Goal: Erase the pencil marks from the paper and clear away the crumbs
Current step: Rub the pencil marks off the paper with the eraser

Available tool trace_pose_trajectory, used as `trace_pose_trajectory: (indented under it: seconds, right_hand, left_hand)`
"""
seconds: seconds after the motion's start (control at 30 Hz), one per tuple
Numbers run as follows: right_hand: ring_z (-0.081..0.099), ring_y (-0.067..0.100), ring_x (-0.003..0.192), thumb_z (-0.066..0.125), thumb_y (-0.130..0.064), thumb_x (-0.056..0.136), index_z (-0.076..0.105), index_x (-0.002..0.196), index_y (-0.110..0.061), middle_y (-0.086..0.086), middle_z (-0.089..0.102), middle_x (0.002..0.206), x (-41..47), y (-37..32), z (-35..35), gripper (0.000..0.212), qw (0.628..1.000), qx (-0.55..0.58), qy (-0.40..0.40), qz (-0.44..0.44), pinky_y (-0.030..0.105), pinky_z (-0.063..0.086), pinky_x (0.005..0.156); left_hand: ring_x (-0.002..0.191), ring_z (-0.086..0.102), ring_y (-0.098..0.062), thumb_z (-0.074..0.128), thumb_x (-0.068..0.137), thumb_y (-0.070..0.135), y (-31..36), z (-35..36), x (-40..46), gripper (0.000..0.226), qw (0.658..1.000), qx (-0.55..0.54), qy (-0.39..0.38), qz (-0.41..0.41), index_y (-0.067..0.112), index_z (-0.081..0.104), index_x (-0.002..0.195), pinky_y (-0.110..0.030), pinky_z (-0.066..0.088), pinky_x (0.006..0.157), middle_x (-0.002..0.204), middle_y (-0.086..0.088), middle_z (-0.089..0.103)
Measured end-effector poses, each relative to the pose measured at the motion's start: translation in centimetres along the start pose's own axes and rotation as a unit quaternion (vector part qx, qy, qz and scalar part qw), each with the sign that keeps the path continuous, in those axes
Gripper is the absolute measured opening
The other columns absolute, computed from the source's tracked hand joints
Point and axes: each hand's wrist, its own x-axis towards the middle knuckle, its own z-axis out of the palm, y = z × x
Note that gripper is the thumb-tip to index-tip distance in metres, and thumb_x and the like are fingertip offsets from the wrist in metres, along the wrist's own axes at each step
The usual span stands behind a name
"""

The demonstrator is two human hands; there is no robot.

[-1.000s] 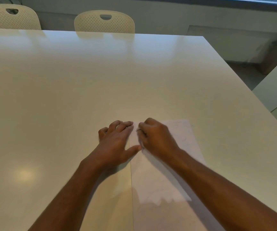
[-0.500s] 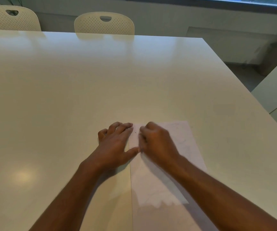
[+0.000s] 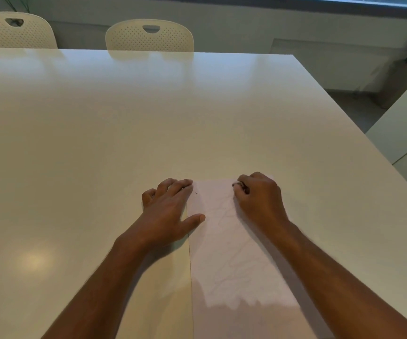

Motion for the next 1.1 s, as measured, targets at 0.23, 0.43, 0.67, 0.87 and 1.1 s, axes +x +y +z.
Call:
trace_pose_trajectory:
  seconds: [0.23,0.43,0.67,0.87,1.1]
  right_hand:
    - [0.04,0.011,0.06,0.065,-0.015,0.083,0.061,0.065,-0.018,-0.008,0.045,0.063,-0.5,0.1,0.6,0.019,0.997,0.059,0.028,0.033,0.009,0.025,0.054]
    - [0.047,0.015,0.059,0.066,-0.017,0.083,0.067,0.072,-0.019,-0.003,0.052,0.062,-0.6,0.1,0.4,0.011,0.999,0.044,0.031,0.007,0.026,0.035,0.052]
    - [0.063,0.016,0.072,0.066,-0.025,0.089,0.077,0.085,-0.017,0.0,0.072,0.078,0.4,0.6,-0.6,0.015,0.996,0.069,-0.025,0.054,0.031,0.053,0.07]
    - [0.053,0.016,0.059,0.061,-0.027,0.089,0.066,0.068,-0.017,-0.001,0.062,0.067,-2.5,-2.1,-0.9,0.024,0.998,0.009,-0.057,-0.041,0.028,0.042,0.057]
    - [0.058,0.024,0.06,0.06,-0.025,0.091,0.069,0.068,-0.013,0.006,0.064,0.067,0.7,1.3,-1.9,0.027,0.998,-0.064,0.015,0.023,0.029,0.04,0.057]
  left_hand:
    - [0.153,-0.009,-0.022,0.042,0.1,0.049,3.8,-0.7,-0.4,0.073,0.996,0.075,0.004,-0.045,0.017,0.012,0.159,-0.047,0.008,0.119,0.167,0.002,0.0]
    - [0.149,0.026,-0.033,0.03,0.102,0.037,8.1,3.2,-1.3,0.059,0.997,0.039,0.06,0.025,0.004,0.042,0.148,-0.047,0.024,0.12,0.158,-0.016,0.036]
    - [0.152,-0.018,-0.024,0.011,0.103,0.045,8.4,3.9,-1.7,0.067,0.998,0.059,0.028,0.009,0.009,0.007,0.159,-0.044,-0.008,0.124,0.167,-0.01,-0.009]
    - [0.152,-0.017,-0.023,0.006,0.103,0.047,8.3,4.2,-1.5,0.067,0.997,0.07,0.032,0.008,0.011,0.001,0.159,-0.046,-0.006,0.124,0.167,-0.01,-0.009]
    - [0.149,-0.028,-0.024,0.005,0.103,0.049,8.6,4.1,-1.4,0.068,0.996,0.084,-0.004,-0.005,0.01,-0.011,0.157,-0.046,-0.01,0.123,0.163,-0.009,-0.024]
